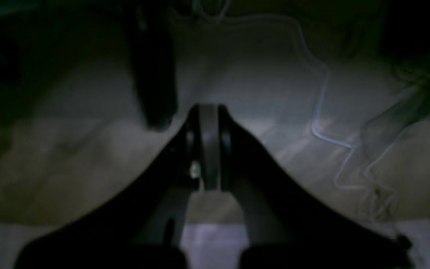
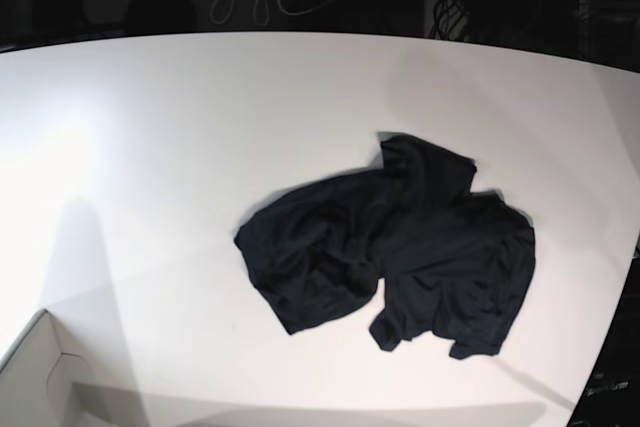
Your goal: Layout the t-shirt on the table in an organized manner, then fold the t-shirt properly
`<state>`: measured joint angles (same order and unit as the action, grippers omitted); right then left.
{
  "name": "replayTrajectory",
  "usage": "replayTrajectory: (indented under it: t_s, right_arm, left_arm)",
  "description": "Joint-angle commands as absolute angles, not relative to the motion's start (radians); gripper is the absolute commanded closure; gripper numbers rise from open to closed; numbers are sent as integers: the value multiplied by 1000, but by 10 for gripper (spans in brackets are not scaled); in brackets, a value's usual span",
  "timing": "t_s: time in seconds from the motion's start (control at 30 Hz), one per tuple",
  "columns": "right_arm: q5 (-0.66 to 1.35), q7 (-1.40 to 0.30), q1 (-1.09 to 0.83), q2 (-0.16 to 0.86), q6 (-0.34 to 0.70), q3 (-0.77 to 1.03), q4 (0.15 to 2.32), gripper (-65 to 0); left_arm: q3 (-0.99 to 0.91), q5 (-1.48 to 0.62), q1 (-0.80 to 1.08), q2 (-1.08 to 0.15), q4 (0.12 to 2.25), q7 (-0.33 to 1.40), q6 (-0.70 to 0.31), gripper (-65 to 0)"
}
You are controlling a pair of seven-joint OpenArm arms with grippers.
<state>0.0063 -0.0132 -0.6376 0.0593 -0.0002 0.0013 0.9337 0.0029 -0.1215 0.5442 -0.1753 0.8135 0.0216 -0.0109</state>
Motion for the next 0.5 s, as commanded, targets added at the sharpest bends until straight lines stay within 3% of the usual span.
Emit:
replayTrajectory:
  t_s: [0.0,0.3,0.47]
  right_arm:
    - [5,2,-680,77,2,4,990,0]
    - [5,2,-972,113,2,70,1607,0]
    - [5,2,-1063,108,2,128,1922,0]
  left_arm:
    - [-1,-154,595,-211,889,28,-5,0]
    - [-7,-426,875,-418,1570,173,4,0]
    - [-168,-510,1018,-444,1890,180,4,0]
